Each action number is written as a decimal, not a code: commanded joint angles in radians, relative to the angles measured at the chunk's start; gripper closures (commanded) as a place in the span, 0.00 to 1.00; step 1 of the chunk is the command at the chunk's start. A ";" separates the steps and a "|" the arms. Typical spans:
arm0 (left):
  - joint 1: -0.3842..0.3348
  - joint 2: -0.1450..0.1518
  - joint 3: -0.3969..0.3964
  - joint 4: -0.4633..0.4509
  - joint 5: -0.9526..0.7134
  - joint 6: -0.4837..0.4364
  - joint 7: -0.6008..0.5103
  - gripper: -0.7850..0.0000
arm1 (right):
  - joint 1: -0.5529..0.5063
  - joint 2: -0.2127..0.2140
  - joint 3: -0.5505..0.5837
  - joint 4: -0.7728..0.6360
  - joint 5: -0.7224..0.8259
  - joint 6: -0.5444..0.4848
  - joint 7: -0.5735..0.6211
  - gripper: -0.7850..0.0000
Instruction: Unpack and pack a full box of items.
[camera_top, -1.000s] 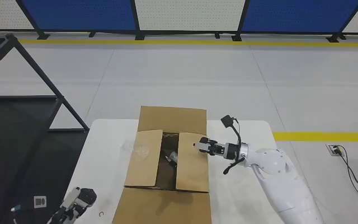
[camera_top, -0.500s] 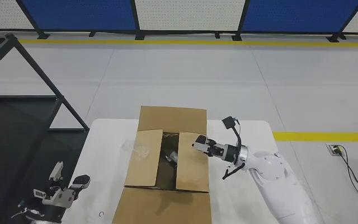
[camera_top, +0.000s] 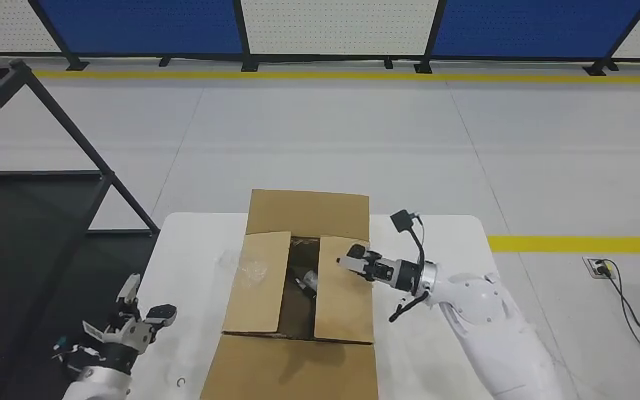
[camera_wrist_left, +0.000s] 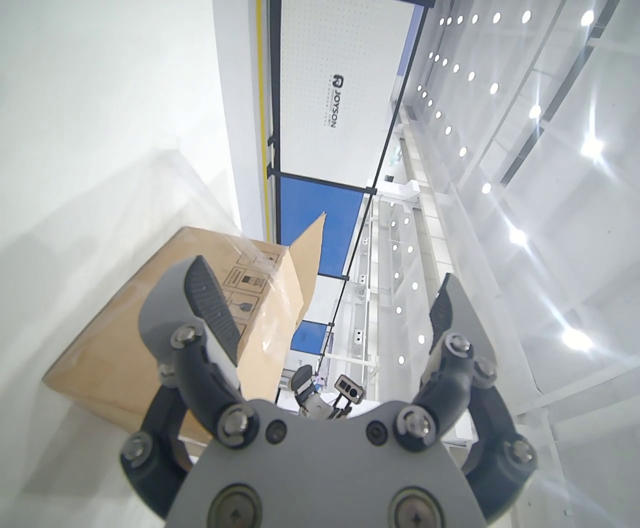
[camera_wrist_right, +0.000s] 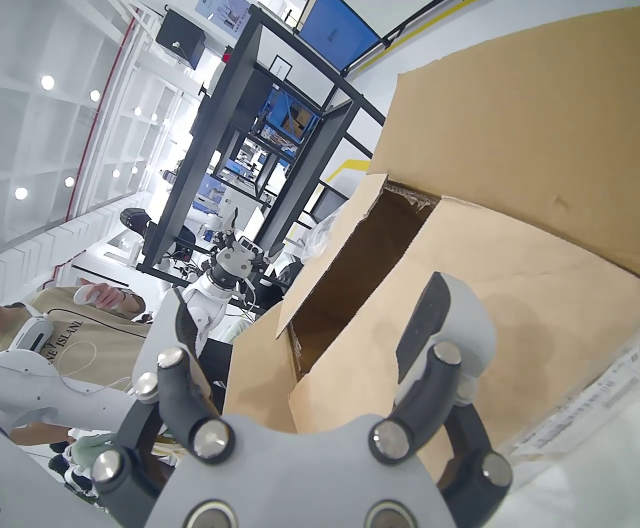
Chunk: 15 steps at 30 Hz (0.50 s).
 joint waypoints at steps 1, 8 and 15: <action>-0.047 0.003 0.025 0.045 0.027 0.017 -0.012 0.00 | 0.015 -0.005 -0.016 0.015 0.051 -0.028 0.013 0.00; -0.194 0.005 0.127 0.192 0.107 0.004 -0.026 0.00 | 0.108 -0.043 -0.131 0.125 0.301 -0.041 0.155 0.00; -0.288 0.004 0.199 0.296 0.179 -0.051 -0.027 0.00 | 0.228 -0.107 -0.254 0.295 0.438 0.026 0.131 0.00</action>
